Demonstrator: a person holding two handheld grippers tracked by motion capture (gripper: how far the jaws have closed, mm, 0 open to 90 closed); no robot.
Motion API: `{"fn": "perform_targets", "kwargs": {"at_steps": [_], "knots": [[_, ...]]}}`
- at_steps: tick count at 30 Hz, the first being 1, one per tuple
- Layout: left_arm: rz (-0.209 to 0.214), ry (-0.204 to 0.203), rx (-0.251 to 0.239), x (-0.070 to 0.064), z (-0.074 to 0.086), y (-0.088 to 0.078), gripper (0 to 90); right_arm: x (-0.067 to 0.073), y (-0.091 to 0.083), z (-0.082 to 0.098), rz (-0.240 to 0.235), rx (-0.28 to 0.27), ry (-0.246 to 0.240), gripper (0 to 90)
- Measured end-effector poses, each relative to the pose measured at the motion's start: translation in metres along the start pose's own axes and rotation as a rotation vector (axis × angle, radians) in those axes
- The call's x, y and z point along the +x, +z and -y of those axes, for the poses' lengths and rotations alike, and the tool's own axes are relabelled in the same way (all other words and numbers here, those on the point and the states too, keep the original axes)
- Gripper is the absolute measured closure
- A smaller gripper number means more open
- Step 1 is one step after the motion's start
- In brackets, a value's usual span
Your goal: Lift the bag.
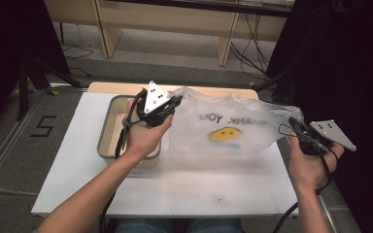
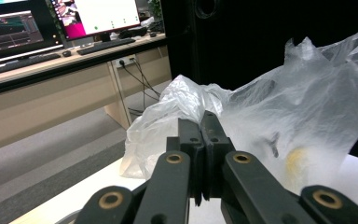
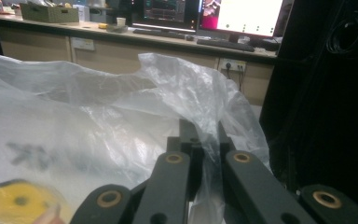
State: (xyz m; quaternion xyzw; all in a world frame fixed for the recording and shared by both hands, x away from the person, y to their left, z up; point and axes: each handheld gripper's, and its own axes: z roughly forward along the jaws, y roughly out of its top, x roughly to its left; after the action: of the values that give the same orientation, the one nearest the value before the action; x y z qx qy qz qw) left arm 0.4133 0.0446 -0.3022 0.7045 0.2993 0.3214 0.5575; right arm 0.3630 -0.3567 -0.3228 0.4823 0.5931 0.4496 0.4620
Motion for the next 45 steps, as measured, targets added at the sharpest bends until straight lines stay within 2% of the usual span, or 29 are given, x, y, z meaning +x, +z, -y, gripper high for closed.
{"fn": "perform_targets", "kwargs": {"at_steps": [8, 15, 26, 37, 45], "knots": [[-0.032, -0.001, 0.019, 0.008, 0.002, 0.015, 89.3, 0.003, 0.011, 0.000, -0.003, 0.005, 0.010, 90.0], [-0.041, 0.003, 0.056, 0.013, 0.008, 0.028, 89.3, 0.006, 0.021, 0.006, -0.013, 0.018, 0.020, 90.0], [-0.058, 0.016, 0.108, 0.014, 0.020, 0.045, 89.3, 0.012, 0.037, 0.015, -0.022, 0.056, 0.028, 90.0], [-0.073, 0.002, 0.156, 0.020, 0.031, 0.057, 89.3, 0.018, 0.054, 0.027, -0.038, 0.109, 0.041, 90.0], [-0.080, -0.008, 0.185, 0.022, 0.040, 0.064, 89.3, 0.017, 0.061, 0.036, -0.040, 0.140, 0.056, 90.0]]}}
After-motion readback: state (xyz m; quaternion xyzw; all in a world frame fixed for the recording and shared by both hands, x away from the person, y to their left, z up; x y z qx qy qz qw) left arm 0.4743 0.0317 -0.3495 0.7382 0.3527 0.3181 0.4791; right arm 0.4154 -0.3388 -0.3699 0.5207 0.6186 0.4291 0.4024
